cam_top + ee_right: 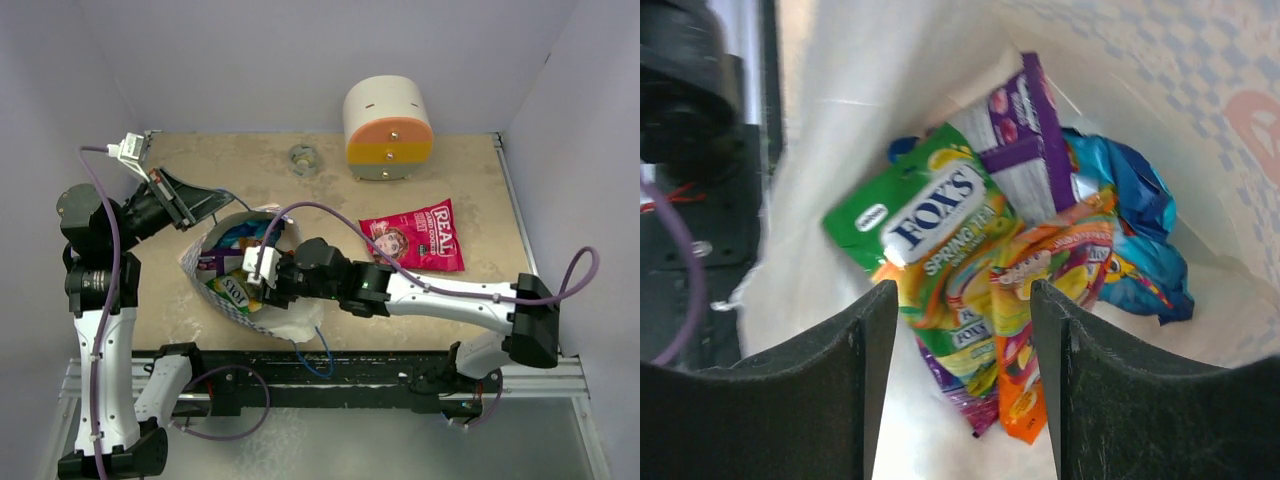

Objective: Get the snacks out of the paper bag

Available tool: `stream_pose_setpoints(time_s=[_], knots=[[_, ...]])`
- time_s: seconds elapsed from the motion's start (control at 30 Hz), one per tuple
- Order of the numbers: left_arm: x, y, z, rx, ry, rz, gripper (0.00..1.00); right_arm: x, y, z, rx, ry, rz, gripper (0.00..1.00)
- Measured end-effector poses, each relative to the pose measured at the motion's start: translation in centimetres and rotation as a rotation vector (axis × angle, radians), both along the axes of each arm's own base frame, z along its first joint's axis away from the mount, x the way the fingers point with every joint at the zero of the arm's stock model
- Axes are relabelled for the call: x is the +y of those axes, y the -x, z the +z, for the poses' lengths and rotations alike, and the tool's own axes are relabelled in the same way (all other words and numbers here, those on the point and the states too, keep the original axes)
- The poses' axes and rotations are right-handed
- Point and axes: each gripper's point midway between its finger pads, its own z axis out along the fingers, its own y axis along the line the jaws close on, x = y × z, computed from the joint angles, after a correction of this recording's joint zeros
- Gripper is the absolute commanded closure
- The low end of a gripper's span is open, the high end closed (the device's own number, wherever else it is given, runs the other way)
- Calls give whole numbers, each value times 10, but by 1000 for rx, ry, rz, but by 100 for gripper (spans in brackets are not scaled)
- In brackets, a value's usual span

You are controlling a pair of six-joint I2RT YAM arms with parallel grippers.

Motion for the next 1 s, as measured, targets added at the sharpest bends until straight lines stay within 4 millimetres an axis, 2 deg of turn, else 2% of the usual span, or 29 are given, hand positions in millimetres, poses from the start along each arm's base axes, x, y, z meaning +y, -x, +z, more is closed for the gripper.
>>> stream_pose_setpoints(time_s=[0.2, 0.37, 0.47, 0.57, 0.63, 0.77, 0.83, 0.9, 1.0], knots=[[0, 2, -1, 23, 3, 5, 100, 16, -32, -36, -37, 37, -126, 26], [0, 3, 1, 24, 3, 9, 100, 27, -48, -69, -43, 72, -194, 20], [0, 3, 5, 21, 3, 9, 100, 30, -55, -96, -25, 112, -239, 23], [1, 2, 7, 29, 0, 14, 100, 32, -63, -120, -23, 153, -285, 33], [2, 2, 8, 37, -1, 21, 100, 34, -70, -127, -30, 162, -320, 42], [2, 2, 5, 53, -2, 27, 100, 37, -81, -124, -55, 147, -371, 70], [2, 1, 3, 59, -6, 28, 100, 38, -85, -119, -64, 137, -385, 80], [2, 1, 1, 64, -10, 28, 100, 38, -86, -116, -69, 134, -391, 85], [3, 0, 1, 65, -12, 27, 100, 37, -87, -114, -68, 134, -394, 87]])
